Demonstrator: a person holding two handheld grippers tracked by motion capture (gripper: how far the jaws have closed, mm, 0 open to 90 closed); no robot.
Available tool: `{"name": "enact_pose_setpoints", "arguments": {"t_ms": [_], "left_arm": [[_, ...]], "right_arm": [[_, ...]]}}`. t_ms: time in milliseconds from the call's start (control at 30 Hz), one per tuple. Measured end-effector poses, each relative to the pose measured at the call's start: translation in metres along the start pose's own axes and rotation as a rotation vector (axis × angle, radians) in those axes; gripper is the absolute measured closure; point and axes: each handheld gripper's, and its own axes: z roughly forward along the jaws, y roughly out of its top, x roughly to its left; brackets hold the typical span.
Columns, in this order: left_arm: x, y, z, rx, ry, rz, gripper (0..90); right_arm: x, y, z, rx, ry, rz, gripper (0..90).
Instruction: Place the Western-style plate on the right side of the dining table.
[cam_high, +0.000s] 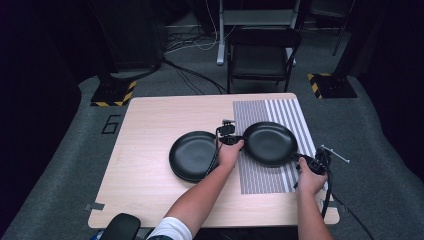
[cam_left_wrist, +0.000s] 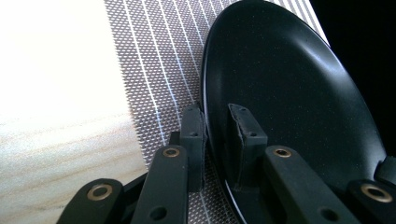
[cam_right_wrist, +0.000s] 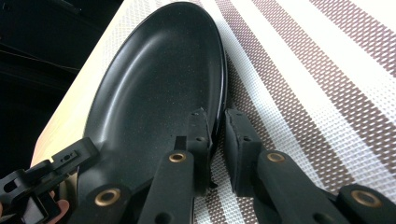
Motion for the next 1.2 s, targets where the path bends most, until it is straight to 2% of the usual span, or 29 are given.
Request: {"name": "enact_pose_setpoints", "arguments": {"t_ms": [233, 400, 600, 633, 667, 733, 833, 867, 967, 1000, 1067, 1200], "left_arm": [[0.0, 0.0, 0.0, 0.019, -0.007, 0.004, 76.9], [-0.001, 0.001, -0.001, 0.018, 0.005, 0.007, 77.2], [-0.001, 0.002, -0.004, 0.015, -0.006, 0.012, 73.7], [-0.002, 0.003, -0.004, 0.004, -0.008, 0.006, 72.8], [-0.001, 0.003, -0.006, 0.004, -0.014, 0.019, 71.8], [-0.002, 0.004, -0.008, -0.021, -0.024, 0.004, 67.9], [-0.003, 0.005, -0.014, -0.026, -0.031, 0.021, 65.7], [-0.003, 0.006, -0.015, -0.034, -0.036, 0.016, 65.0], [-0.001, 0.007, -0.019, -0.044, -0.021, 0.02, 59.6], [0.001, 0.008, -0.021, -0.036, -0.022, 0.031, 58.1], [0.004, 0.008, -0.023, -0.043, -0.026, 0.027, 54.7], [0.01, 0.009, -0.029, -0.057, -0.015, 0.034, 52.6]], "right_arm": [[0.0, 0.0, -0.001, -0.017, -0.02, -0.028, 81.3], [0.002, -0.002, -0.002, -0.018, -0.033, -0.099, 78.7], [0.004, -0.003, -0.004, -0.011, -0.035, -0.132, 74.6], [0.004, -0.002, -0.005, -0.015, -0.029, -0.127, 73.0], [0.004, -0.002, -0.005, -0.015, -0.031, -0.132, 71.4], [0.005, -0.003, -0.006, -0.021, -0.031, -0.154, 69.2], [0.007, -0.006, -0.007, -0.027, -0.044, -0.195, 67.2], [0.008, -0.006, -0.007, -0.029, -0.033, -0.2, 65.7], [0.01, -0.007, -0.011, -0.043, -0.042, -0.229, 60.0], [0.01, -0.008, -0.013, -0.043, -0.042, -0.245, 59.6], [0.01, -0.008, -0.016, -0.045, -0.045, -0.262, 58.1], [0.011, -0.009, -0.022, -0.054, -0.027, -0.283, 56.2]]}}
